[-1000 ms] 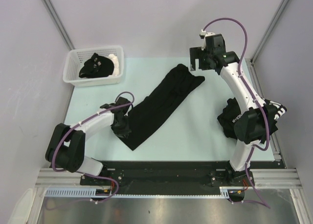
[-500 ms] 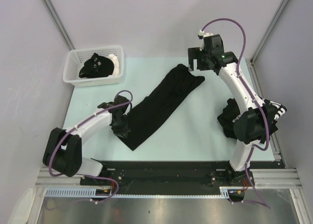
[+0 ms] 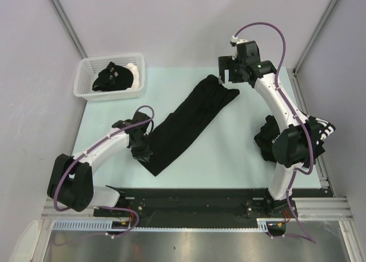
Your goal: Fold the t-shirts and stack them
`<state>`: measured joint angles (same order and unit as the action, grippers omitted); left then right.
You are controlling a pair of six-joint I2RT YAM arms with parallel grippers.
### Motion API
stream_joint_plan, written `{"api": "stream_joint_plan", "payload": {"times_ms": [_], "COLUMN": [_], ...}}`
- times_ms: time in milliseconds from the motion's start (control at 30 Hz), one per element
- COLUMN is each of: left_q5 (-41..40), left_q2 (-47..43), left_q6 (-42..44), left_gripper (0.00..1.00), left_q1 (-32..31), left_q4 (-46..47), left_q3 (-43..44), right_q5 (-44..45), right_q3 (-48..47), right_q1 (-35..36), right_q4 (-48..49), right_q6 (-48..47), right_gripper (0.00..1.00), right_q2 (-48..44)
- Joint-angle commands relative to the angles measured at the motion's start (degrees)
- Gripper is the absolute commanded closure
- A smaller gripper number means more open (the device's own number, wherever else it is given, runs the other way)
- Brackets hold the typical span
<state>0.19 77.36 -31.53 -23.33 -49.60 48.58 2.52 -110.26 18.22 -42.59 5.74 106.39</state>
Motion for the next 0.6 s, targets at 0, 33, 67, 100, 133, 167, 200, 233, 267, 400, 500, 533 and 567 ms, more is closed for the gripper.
{"api": "stream_joint_plan", "payload": {"times_ms": [0, 33, 67, 100, 133, 167, 200, 233, 267, 400, 500, 533, 567], "left_q5": [1.6, 1.7, 1.7, 1.8, 2.0, 2.1, 2.1, 2.2, 2.2, 2.4, 2.5, 2.5, 2.5], "left_q2": [-2.0, -2.0, -2.0, -1.9, -1.8, -1.6, -1.5, -1.3, -1.2, -0.5, 0.0, 0.2, 0.7], "left_q6": [-1.5, -2.0, -2.2, -2.4, -2.7, -3.0, -3.2, -3.4, -3.6, -4.2, -4.7, -4.9, -4.9], "left_gripper": [1.0, 1.0, 1.0, 1.0, 1.0, 1.0, 0.99, 1.0, 0.99, 0.99, 0.99, 0.99, 0.98], "left_q1": [-1.5, -1.8, -2.4, -2.8, -3.2, -3.8, -4.2, -4.5, -5.1, -6.2, -7.1, -7.3, -7.5], "left_q4": [-1.1, -1.1, -0.9, -0.9, -0.9, -0.9, -0.8, -0.8, -0.7, -0.1, 0.4, 0.6, 0.8], "left_q3": [1.7, 1.7, 1.7, 1.7, 1.6, 1.6, 1.5, 1.3, 1.3, 0.6, 0.0, -0.1, -0.3], "right_q5": [-0.6, -0.6, -0.9, -0.9, -0.9, -0.9, -0.9, -0.9, -0.9, -0.6, -0.5, -0.4, -0.4], "right_q3": [-0.7, -0.7, -0.7, -0.5, -0.6, -0.5, -0.4, 0.0, 0.0, 0.9, 1.4, 1.5, 1.7], "right_q1": [0.2, 0.3, 0.2, 0.2, 0.2, 0.2, 0.2, 0.2, 0.3, 0.2, 0.2, 0.2, 0.2], "right_q4": [2.2, 2.3, 2.2, 2.4, 2.3, 2.3, 2.4, 2.6, 2.6, 2.7, 2.7, 2.7, 2.7], "right_q6": [0.6, 0.7, 0.8, 0.8, 0.9, 0.8, 0.8, 0.7, 0.8, 0.3, 0.1, 0.1, 0.0], "right_gripper": [0.0, 0.0, 0.0, 0.0, 0.0, 0.01, 0.0, 0.0, 0.0, 0.01, 0.0, 0.0, 0.0], "right_q2": [0.0, 0.0, 0.0, 0.0, 0.0, 0.0, 0.0, -0.2, -0.2, -0.5, -0.7, -0.7, -0.7]}}
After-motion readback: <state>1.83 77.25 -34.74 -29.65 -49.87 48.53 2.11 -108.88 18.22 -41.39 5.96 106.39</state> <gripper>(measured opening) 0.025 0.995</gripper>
